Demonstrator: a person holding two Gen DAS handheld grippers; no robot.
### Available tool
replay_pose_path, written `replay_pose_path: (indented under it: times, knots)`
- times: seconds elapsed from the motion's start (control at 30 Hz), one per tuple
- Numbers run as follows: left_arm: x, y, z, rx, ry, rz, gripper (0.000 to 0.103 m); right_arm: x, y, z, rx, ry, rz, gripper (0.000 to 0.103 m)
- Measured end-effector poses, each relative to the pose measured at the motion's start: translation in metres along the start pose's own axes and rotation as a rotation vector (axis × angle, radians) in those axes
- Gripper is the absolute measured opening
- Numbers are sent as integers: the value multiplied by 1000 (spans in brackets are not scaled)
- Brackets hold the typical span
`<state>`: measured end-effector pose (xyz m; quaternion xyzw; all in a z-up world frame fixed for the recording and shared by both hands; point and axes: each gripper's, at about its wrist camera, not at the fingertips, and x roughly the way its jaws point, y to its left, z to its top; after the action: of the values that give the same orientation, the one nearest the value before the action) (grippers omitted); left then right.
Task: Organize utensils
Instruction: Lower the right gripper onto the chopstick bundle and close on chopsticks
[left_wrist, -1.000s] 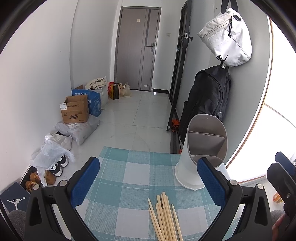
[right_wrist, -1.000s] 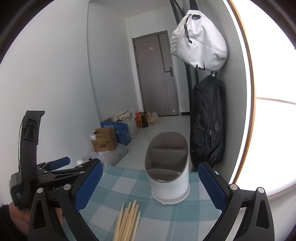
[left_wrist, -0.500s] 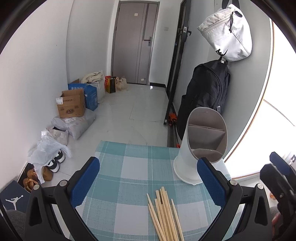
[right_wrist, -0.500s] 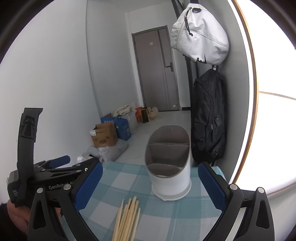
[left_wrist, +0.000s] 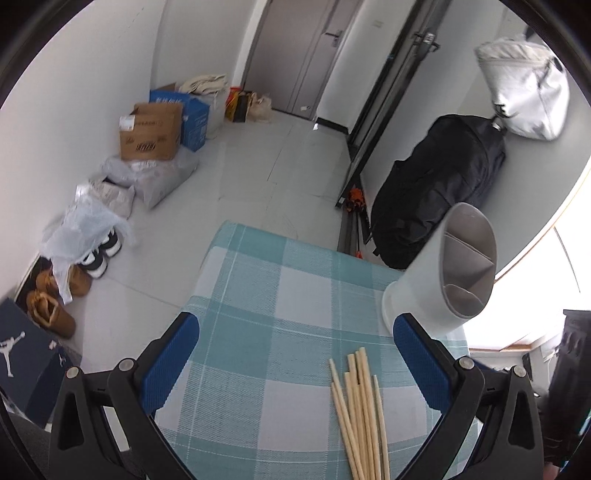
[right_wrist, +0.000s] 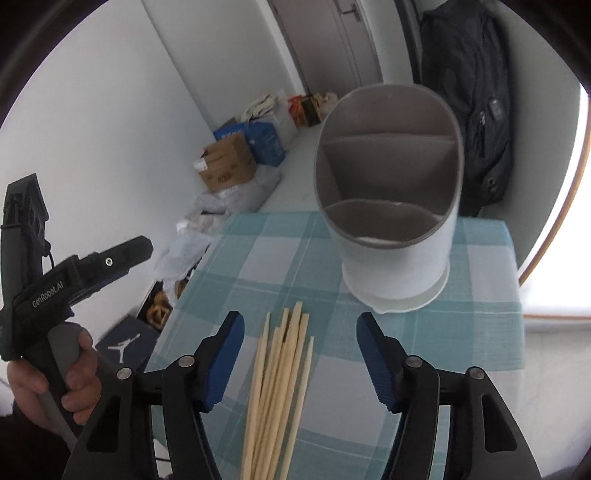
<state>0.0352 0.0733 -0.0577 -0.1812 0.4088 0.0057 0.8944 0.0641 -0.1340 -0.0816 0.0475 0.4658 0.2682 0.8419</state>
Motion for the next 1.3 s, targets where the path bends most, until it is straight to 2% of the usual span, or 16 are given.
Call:
replay_pose_path:
  times: [0.07,0.2,0.37,0.6,0.73,0.8,0.87,1.17,1.3]
  knots:
    - [3,8,2,-23,16,-1,102,19,8,3,-14,77,30,48]
    - [6,21,6,-57,32,-4,102,54,19,10,-37,196,1,33]
    - [6,39,11,-101,39,-18,102,86,22,21,-42,258,-83,31]
    - [9,52,14,-127,53,-26,102,105,25,26,-65,318,-186,31]
    - [12,59,12,-130,67,-25,102,106,27,25,-62,321,-191,31]
    - [12,63,12,-136,74,-29,102,106,30,25,-72,321,-196,25]
    - [13,66,11,-143,84,-32,102,104,29,24,-71,318,-196,5]
    - [19,60,6,-115,112,-21,102,78,20,31,-3,207,-140,5]
    - [26,52,0,-87,157,-27,102,51,21,40,28,111,-105,5]
